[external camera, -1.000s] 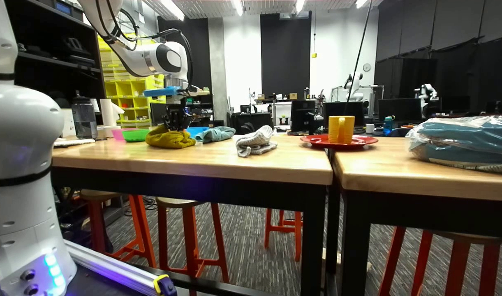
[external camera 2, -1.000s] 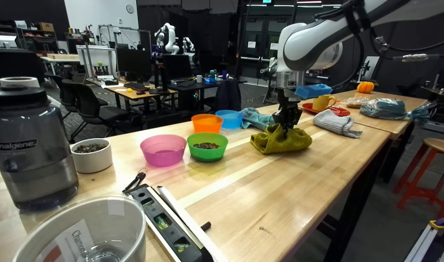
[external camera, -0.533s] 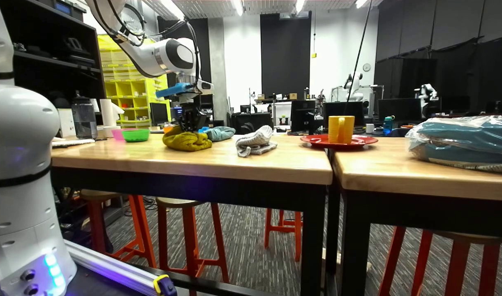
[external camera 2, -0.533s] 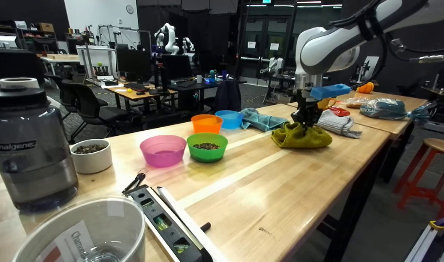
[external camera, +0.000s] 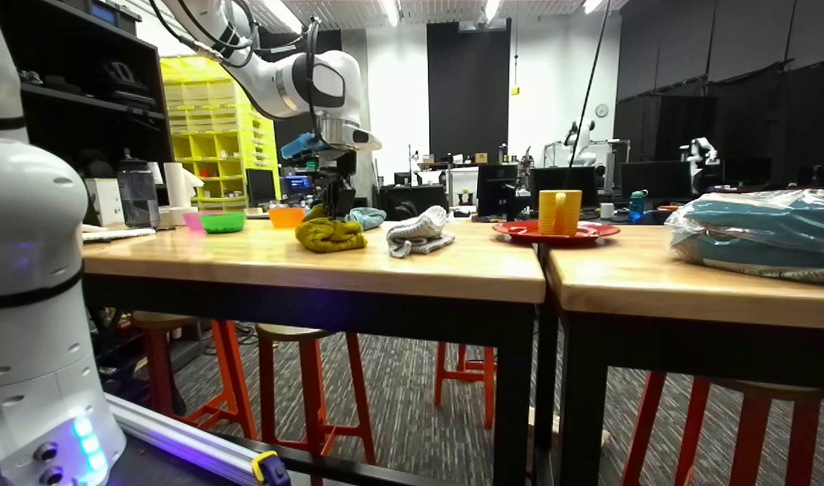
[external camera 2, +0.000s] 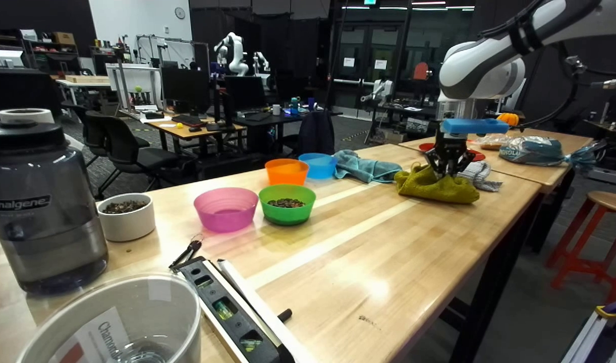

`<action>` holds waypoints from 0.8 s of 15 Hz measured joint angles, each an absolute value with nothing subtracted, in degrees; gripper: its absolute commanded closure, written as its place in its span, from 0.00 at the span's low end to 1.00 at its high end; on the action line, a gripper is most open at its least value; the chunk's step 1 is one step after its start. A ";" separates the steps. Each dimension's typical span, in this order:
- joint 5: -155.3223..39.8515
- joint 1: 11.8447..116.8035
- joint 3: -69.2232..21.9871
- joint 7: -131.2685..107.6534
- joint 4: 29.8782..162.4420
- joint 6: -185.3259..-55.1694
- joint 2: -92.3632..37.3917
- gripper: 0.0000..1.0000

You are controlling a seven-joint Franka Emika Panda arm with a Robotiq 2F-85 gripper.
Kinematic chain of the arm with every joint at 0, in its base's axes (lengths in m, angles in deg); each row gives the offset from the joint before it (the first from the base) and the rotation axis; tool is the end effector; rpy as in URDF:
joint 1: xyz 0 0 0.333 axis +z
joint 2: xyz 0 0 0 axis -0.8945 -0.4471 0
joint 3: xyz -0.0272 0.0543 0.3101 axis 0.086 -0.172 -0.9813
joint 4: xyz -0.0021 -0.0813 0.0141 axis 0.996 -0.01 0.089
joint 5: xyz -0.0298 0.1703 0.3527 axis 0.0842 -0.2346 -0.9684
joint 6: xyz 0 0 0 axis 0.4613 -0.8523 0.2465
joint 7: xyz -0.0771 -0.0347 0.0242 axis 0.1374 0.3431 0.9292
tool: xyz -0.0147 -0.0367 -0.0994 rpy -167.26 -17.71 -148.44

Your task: Fold the green thing

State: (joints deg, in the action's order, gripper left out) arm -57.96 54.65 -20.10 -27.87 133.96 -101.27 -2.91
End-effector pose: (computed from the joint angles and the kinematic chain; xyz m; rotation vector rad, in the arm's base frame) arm 0.4611 -0.1382 0.4064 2.9615 -0.9474 -0.1763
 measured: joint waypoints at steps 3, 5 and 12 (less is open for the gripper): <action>-60.10 53.16 -18.99 -33.44 134.07 -101.41 -2.79 0.96; -61.09 52.07 -18.24 -37.22 134.24 -101.64 -2.62 0.96; -63.34 48.05 -15.48 -50.56 134.48 -104.09 -2.47 0.96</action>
